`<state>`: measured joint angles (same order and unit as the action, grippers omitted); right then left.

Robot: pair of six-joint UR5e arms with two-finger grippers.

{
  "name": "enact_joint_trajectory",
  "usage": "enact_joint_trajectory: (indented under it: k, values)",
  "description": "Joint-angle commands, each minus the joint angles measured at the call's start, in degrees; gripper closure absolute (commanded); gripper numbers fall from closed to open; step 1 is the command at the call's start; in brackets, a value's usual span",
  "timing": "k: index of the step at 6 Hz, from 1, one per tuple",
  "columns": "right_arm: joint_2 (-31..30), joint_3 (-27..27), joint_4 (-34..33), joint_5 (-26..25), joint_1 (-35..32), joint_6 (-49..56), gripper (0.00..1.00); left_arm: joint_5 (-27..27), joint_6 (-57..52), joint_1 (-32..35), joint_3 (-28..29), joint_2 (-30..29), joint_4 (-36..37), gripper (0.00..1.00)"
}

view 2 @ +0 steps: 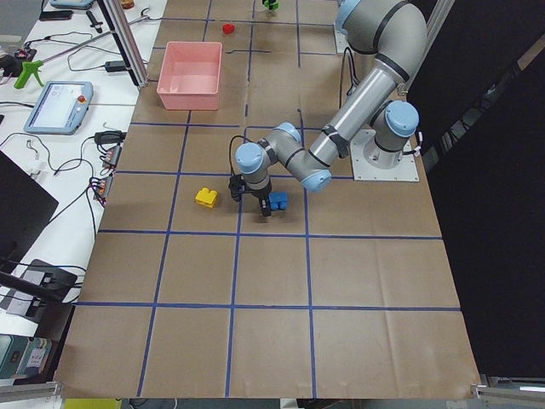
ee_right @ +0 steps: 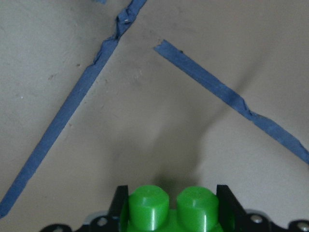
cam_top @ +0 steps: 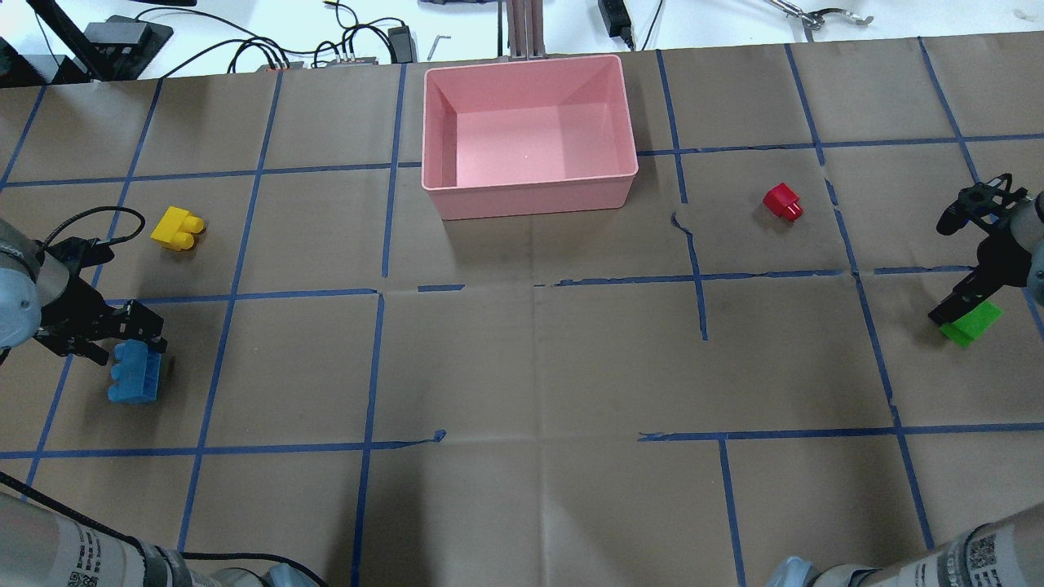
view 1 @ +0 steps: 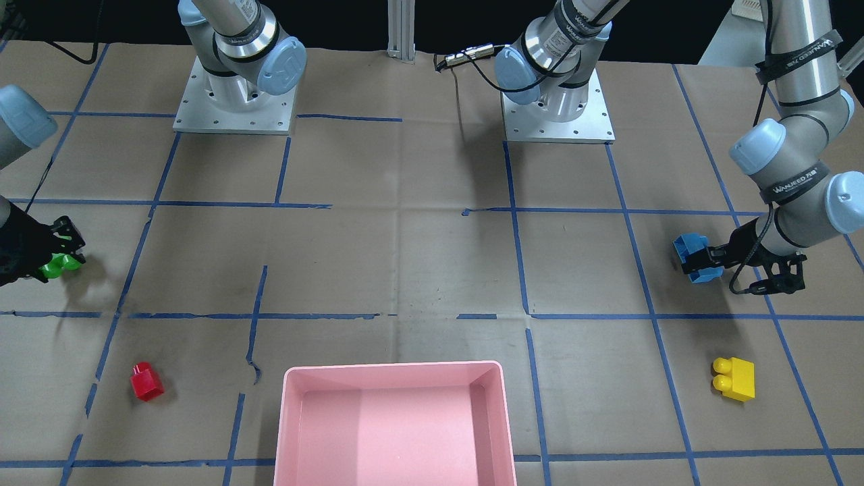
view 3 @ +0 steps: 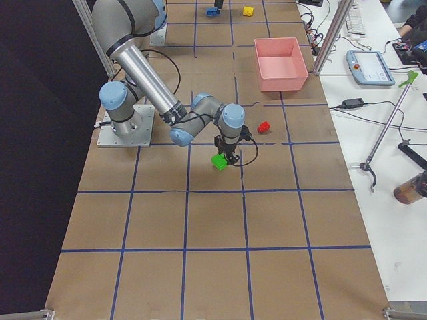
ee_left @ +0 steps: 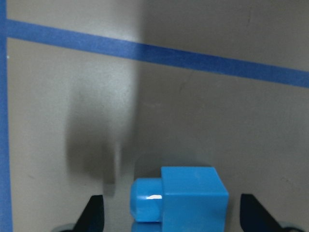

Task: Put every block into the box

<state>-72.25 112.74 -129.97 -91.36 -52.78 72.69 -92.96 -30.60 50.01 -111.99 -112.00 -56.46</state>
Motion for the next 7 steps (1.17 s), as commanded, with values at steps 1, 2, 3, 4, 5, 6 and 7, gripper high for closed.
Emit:
enact_joint_trajectory:
  k: [1, 2, 3, 4, 5, 6, 7]
  values:
    - [-0.44, -7.58, 3.81, 0.30, -2.48, -5.32, 0.61, -0.02, -0.24, -0.09, -0.95, 0.12, 0.21, 0.01]
    - [-0.44, -12.76, 9.15, 0.48, -5.37, -12.76, 0.61, -0.02, -0.25, -0.09, -0.60, 0.12, 0.30, 0.07]
    - [-0.26, -18.73, 15.56, 0.65, -8.80, -20.67, 0.61, -0.02, -0.25, -0.09, -0.60, 0.12, 0.65, 0.18]
    - [0.09, -23.14, 21.97, 0.83, -11.79, -29.45, 0.61, -0.02, -0.33, -0.09, -1.12, 0.12, 1.87, 0.34]
    - [-0.08, -25.18, 25.69, 1.79, -14.52, -37.19, 0.61, -0.20, -0.07, -0.09, -0.95, 0.12, 1.79, 0.59]
    - [-0.26, -25.90, 26.60, 2.84, -17.76, -43.97, 0.61, -0.90, 0.02, -0.17, -0.34, 0.82, 1.01, 0.78]
    - [-0.26, -25.99, 26.61, 3.02, -21.01, -49.17, 0.61, -2.38, 0.19, -0.09, 0.27, 1.69, 1.00, 0.87]
